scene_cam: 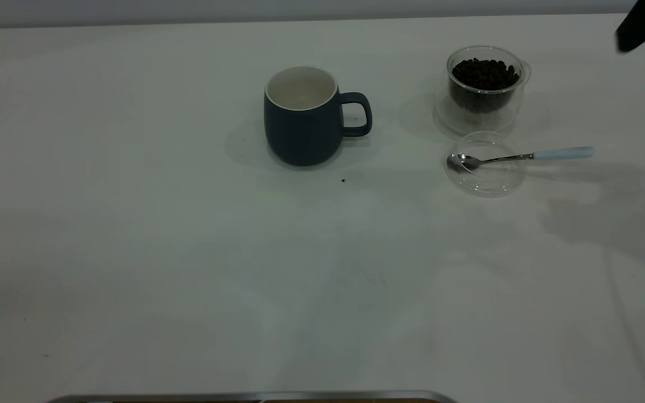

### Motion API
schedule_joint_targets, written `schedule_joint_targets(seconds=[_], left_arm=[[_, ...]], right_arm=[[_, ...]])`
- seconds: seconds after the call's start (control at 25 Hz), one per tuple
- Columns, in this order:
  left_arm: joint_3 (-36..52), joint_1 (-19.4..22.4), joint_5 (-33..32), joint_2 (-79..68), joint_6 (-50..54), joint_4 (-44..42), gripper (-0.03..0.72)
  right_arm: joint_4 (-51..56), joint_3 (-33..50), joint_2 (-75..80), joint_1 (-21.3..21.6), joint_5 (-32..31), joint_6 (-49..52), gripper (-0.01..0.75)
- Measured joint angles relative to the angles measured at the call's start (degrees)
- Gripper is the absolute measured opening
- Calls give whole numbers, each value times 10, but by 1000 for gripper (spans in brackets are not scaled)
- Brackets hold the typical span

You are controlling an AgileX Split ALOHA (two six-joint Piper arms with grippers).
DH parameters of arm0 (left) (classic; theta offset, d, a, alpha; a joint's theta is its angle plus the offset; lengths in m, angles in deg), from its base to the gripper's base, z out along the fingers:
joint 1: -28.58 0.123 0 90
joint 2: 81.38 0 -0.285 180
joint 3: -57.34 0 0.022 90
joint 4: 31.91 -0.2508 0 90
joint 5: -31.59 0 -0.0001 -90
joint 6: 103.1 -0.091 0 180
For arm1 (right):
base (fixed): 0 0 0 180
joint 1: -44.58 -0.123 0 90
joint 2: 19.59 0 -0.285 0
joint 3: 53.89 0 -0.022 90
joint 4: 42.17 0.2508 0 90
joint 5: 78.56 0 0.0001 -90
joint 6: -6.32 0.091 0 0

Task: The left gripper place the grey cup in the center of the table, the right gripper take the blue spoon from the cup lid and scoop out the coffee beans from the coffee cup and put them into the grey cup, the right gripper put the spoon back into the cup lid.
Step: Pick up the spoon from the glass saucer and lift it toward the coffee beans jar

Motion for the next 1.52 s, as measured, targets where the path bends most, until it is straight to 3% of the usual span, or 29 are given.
schedule_joint_targets(seconds=[0.4, 0.64, 1.04, 1.52], left_arm=[[0, 0, -1, 0, 0, 0, 551], [0, 0, -1, 0, 0, 0, 551], [0, 0, -1, 0, 0, 0, 551], [0, 1, -1, 0, 0, 0, 551]], right_arm=[[271, -11, 140, 88, -41, -330, 646], [419, -27, 233, 111, -71, -493, 646], [407, -117, 346, 113, -103, -484, 646], [344, -156, 363, 132, -106, -463, 642]])
